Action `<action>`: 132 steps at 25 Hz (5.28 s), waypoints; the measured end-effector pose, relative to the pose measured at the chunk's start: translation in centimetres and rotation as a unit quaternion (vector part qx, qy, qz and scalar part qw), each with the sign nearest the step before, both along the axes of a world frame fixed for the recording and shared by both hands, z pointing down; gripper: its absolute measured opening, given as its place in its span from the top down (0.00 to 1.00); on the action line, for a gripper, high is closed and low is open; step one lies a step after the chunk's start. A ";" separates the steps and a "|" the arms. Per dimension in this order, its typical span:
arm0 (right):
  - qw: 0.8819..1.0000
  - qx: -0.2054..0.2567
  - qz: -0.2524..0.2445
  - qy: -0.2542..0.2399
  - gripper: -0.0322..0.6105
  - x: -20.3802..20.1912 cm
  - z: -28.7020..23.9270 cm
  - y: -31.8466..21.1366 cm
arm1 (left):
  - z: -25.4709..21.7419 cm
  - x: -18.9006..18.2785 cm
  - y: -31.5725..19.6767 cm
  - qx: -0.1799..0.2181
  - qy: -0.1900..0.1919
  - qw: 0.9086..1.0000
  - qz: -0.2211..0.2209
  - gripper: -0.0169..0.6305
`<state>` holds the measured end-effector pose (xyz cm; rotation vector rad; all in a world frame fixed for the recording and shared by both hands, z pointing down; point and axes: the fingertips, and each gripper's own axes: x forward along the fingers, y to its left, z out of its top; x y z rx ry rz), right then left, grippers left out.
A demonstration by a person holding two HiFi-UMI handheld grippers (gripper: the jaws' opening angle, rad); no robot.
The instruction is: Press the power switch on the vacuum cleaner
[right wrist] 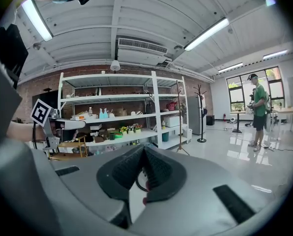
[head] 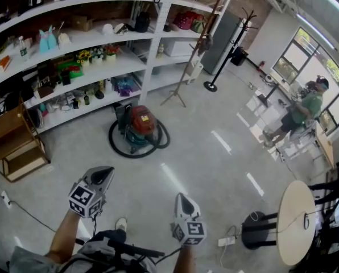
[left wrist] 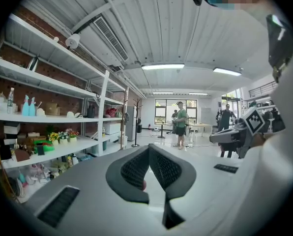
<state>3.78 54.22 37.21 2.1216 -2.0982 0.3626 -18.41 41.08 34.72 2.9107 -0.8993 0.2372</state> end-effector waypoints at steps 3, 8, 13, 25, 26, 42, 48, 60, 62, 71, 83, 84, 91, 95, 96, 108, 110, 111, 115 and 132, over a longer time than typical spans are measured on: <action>1.000 -0.004 0.004 0.003 0.94 0.7 -0.2 -3.5 | -0.1 1.2 -2.8 -0.001 -0.009 1.000 0.015 0.96; 1.000 -0.005 -0.011 0.002 0.94 0.3 -0.6 -8.5 | 0.0 1.2 -7.4 0.004 -0.002 1.000 0.002 0.96; 0.999 -0.010 -0.028 0.022 0.94 -0.3 -0.5 -11.9 | 0.7 -0.3 -10.5 -0.004 0.011 1.000 -0.022 0.96; 0.999 -0.003 -0.049 0.003 0.94 3.0 0.8 -21.8 | 0.5 1.5 -18.7 0.013 0.009 0.999 -0.049 0.96; 0.999 -0.002 -0.052 0.004 0.94 3.4 0.9 -23.1 | 0.6 1.9 -19.9 0.013 0.009 0.998 -0.052 0.96; 0.996 -0.016 -0.090 0.000 0.94 12.7 0.5 -43.9 | 0.5 11.1 -38.6 -0.009 0.001 0.996 -0.086 0.96; 0.995 -0.027 -0.099 -0.005 0.94 14.8 0.8 -48.7 | 0.9 13.0 -43.3 -0.015 -0.006 0.995 -0.098 0.96; 0.994 -0.018 -0.111 -0.009 0.94 17.1 0.5 -54.8 | 0.5 16.2 -48.6 -0.013 -0.018 0.995 -0.096 0.96; 0.993 -0.021 -0.112 -0.008 0.94 17.1 0.8 -55.1 | 0.5 16.4 -49.0 -0.012 -0.019 0.995 -0.094 0.96; 0.994 -0.032 -0.101 -0.007 0.94 15.6 1.7 -56.4 | 2.0 15.5 -50.5 -0.021 -0.029 0.996 -0.077 0.96; 0.994 -0.068 -0.088 0.001 0.94 12.1 4.4 -58.7 | 5.1 12.1 -54.3 -0.044 -0.024 0.997 -0.063 0.96; 0.993 -0.074 -0.091 0.001 0.94 11.7 5.0 -58.9 | 6.0 11.8 -54.7 -0.049 -0.029 0.996 -0.063 0.96; 0.991 -0.098 -0.091 0.002 0.94 11.0 10.3 -60.8 | 12.4 10.9 -56.1 -0.091 -0.047 0.993 -0.066 0.96; 0.989 -0.110 -0.098 0.004 0.94 10.8 12.7 -61.9 | 15.1 11.0 -56.8 -0.109 -0.056 0.990 -0.069 0.96; 0.989 -0.110 -0.099 0.003 0.94 10.9 13.3 -62.1 | 15.8 11.1 -56.9 -0.111 -0.058 0.990 -0.070 0.96; 0.985 -0.143 -0.094 -0.022 0.94 12.0 21.5 -64.3 | 23.1 12.3 -59.8 -0.135 -0.066 0.986 -0.070 0.96; 0.985 -0.140 -0.096 -0.027 0.94 12.2 22.8 -64.8 | 24.5 12.6 -60.2 -0.137 -0.071 0.986 -0.066 0.96; 0.985 -0.139 -0.096 -0.028 0.94 12.2 23.5 -65.1 | 25.1 12.8 -60.4 -0.138 -0.071 0.986 -0.064 0.96; 0.983 -0.148 -0.098 -0.037 0.94 12.2 26.5 -66.2 | 28.0 13.4 -61.4 -0.139 -0.071 0.986 -0.064 0.96; 0.976 -0.181 -0.107 -0.062 0.94 12.5 39.6 -68.0 | 41.4 14.0 -62.5 -0.195 -0.073 0.976 -0.072 0.96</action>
